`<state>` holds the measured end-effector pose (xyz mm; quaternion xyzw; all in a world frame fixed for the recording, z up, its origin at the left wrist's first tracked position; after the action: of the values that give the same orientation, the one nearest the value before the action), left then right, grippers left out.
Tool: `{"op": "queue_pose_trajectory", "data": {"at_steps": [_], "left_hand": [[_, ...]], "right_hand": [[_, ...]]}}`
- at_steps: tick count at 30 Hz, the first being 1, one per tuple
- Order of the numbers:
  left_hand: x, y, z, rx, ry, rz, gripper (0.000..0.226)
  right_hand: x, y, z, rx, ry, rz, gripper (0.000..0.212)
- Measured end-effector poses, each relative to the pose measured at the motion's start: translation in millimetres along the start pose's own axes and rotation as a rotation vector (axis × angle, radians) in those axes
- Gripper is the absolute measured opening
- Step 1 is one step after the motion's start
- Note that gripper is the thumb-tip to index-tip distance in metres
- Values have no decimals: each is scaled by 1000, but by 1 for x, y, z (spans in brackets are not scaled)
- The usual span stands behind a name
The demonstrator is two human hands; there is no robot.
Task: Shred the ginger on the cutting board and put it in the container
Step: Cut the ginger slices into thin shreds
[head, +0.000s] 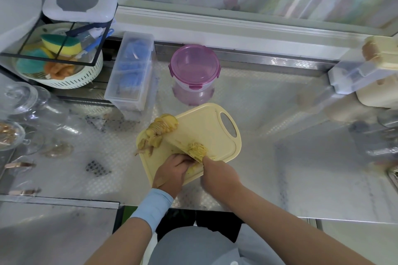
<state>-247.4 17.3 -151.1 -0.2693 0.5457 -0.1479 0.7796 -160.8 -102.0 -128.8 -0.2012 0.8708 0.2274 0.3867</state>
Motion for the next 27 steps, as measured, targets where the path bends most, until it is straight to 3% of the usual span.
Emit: {"op": "queue_pose_trajectory", "data": {"at_steps": [6,10,13,21,27], "left_hand": [[-2,-2,0,-16,-55,-3,29],[-4,-2,1,13,-90,2,42],[-4,-3,1,8,-71,-11,29],[-3,0,1,-61,-25,-41,30],[-6,-3,2,-23,-65,-3,29]], "right_hand": [[0,-6,-11,-16,-38,-16,14],[2,-21,-26,-13,-73,-33,11],[9,-29,-24,12,-101,-40,16],[7,-8,-1,-21,-15,-48,19],[3,-17,-19,-38,-46,-52,11]]}}
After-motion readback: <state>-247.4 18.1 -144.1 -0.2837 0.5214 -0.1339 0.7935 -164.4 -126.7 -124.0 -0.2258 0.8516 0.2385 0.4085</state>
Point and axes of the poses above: each hand's wrist, its own z-axis towards the middle knuckle, its own x-axis out of the palm, y = z × x, the point moved 5 cm from there along z, towards the middle knuckle, and after that the axes turned 4 degrees about x, right-handed, at the moved point
